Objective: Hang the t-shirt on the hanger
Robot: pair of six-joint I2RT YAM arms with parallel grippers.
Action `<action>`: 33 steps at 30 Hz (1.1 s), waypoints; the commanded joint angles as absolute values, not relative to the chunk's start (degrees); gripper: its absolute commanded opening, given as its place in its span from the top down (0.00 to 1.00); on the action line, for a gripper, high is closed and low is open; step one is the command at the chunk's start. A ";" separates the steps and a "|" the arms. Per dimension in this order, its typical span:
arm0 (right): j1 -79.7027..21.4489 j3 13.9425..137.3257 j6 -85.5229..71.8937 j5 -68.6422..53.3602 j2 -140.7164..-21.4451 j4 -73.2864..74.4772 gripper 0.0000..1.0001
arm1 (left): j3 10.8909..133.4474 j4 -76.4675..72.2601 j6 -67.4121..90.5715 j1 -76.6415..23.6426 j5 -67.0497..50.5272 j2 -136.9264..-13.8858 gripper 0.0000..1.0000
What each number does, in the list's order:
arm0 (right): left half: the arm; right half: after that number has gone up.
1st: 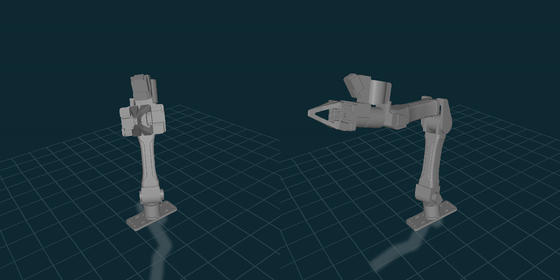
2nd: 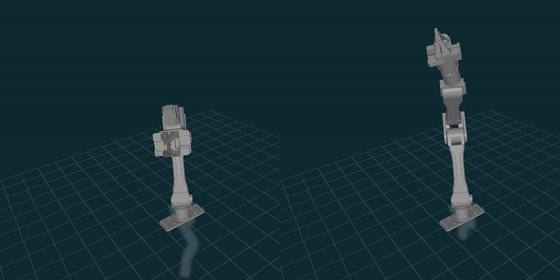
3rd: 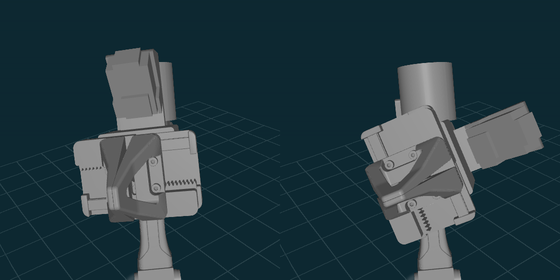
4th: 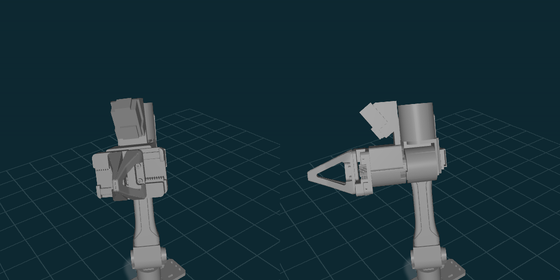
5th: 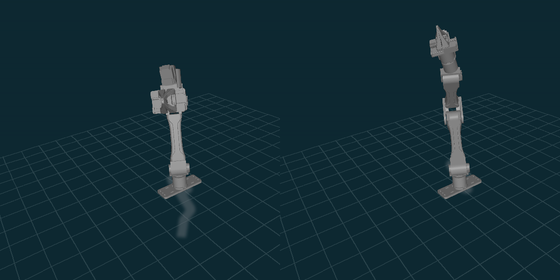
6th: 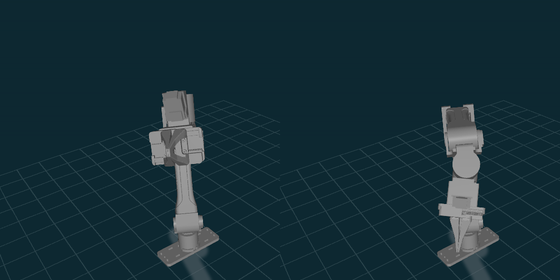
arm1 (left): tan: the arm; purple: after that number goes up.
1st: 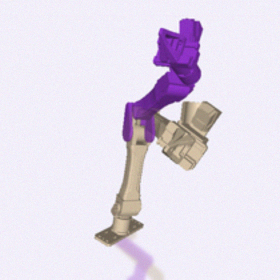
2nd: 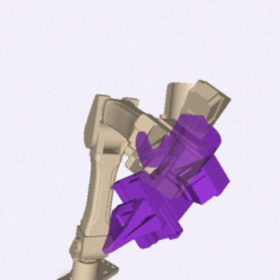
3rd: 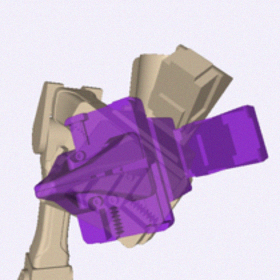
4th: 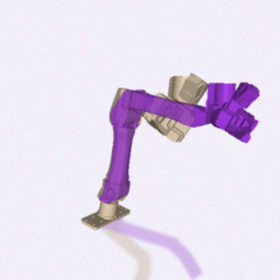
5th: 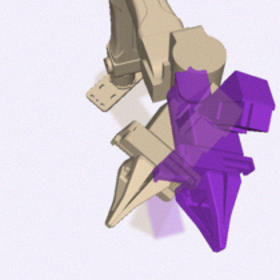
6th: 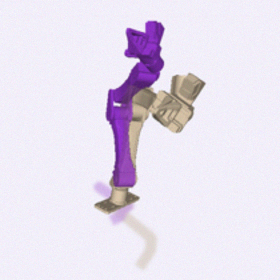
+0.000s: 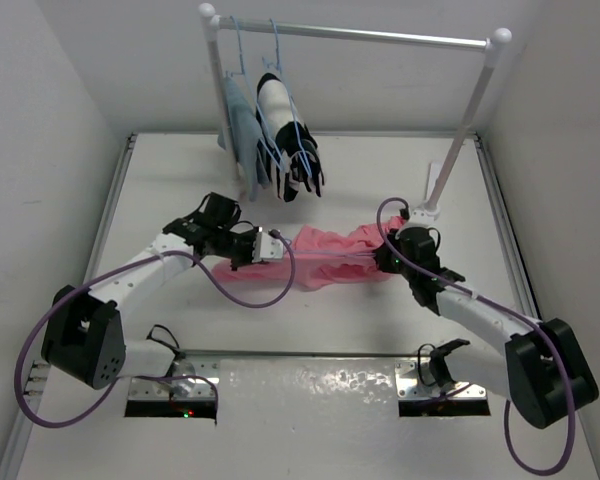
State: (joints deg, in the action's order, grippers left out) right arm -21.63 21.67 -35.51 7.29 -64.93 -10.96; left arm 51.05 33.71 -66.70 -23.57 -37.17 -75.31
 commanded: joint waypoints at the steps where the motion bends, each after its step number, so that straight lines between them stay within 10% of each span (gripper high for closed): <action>1: -16.62 20.39 -32.61 12.49 -63.55 -7.12 1.00 | 53.79 38.66 -65.73 -22.41 -35.51 -74.27 1.00; 24: -26.09 36.55 -11.43 -15.79 -66.70 -3.24 1.00 | 58.27 33.13 -56.51 -29.00 -23.03 -82.62 1.00; 30: -24.26 45.79 -11.61 -28.55 -73.04 -2.91 0.38 | 61.87 37.79 -58.96 -30.06 -28.56 -81.92 1.00; 33: -23.91 48.33 -4.33 -29.79 -72.07 4.35 0.34 | 60.21 39.02 -61.51 -30.06 -29.62 -79.55 1.00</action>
